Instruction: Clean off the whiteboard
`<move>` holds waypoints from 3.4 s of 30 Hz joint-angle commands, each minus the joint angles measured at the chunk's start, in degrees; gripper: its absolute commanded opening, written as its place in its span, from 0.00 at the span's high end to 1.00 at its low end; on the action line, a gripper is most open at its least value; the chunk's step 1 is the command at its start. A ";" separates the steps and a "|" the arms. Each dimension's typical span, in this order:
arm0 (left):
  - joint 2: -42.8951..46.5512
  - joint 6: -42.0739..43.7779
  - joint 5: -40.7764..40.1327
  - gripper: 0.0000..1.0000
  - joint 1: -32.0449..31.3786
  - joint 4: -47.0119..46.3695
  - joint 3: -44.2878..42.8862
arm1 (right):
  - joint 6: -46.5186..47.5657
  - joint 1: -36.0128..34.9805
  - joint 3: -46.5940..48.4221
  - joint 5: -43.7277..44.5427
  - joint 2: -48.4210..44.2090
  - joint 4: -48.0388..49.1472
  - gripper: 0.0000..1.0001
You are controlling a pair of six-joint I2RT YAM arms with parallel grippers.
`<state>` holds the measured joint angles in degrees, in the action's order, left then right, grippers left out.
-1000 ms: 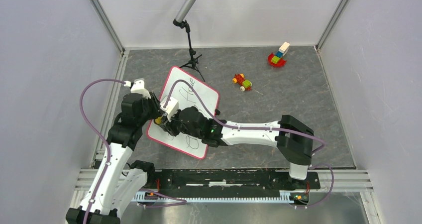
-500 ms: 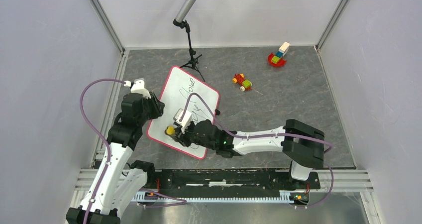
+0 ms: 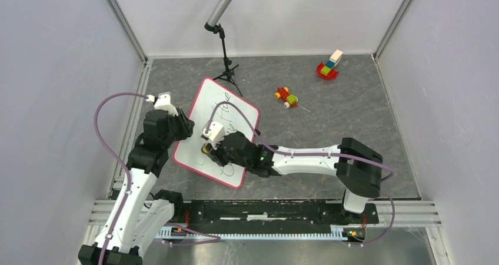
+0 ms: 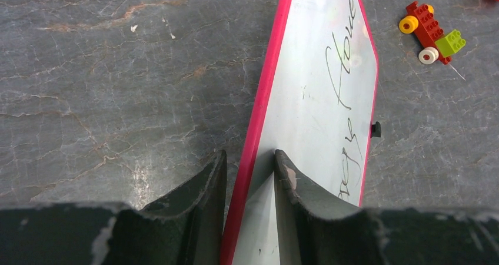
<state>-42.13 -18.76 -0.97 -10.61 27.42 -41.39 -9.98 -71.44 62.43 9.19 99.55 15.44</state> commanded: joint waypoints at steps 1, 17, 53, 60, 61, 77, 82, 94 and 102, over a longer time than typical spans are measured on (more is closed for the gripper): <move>-0.32 -0.64 5.98 0.98 -1.19 1.76 0.68 | 2.48 -4.12 10.83 -1.48 6.77 -4.75 1.00; -0.25 -0.88 6.04 0.98 -1.17 1.36 0.77 | 7.25 -8.29 10.78 -4.36 8.56 -3.41 1.00; -0.55 -1.36 5.58 0.98 -1.18 1.23 0.95 | 3.23 -3.14 3.56 -0.88 3.26 2.56 1.00; -0.27 -1.27 5.48 0.98 -1.17 1.06 1.10 | -1.47 1.13 9.16 -3.29 8.39 2.54 1.00; -0.29 -1.27 5.55 0.98 -1.19 1.14 1.04 | -2.07 2.19 8.62 -4.14 8.70 2.42 1.00; -0.18 -1.52 6.11 0.98 -1.25 0.72 1.27 | -8.80 2.38 -23.72 -2.14 2.26 12.45 1.00; -0.53 -1.42 5.94 0.98 -1.25 1.16 1.10 | -9.33 2.36 -31.09 1.49 -0.22 13.42 1.00; 0.28 -1.63 5.11 0.98 -1.25 1.32 1.08 | -2.09 -5.86 -19.94 5.08 -2.28 9.48 1.00; 0.56 -1.63 4.66 0.98 -1.30 1.41 1.20 | 2.48 -6.62 -7.43 2.84 -0.99 11.44 1.00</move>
<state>-41.23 -18.79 -0.14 -10.63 26.02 -40.86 -9.43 -76.31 48.75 20.56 95.50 24.47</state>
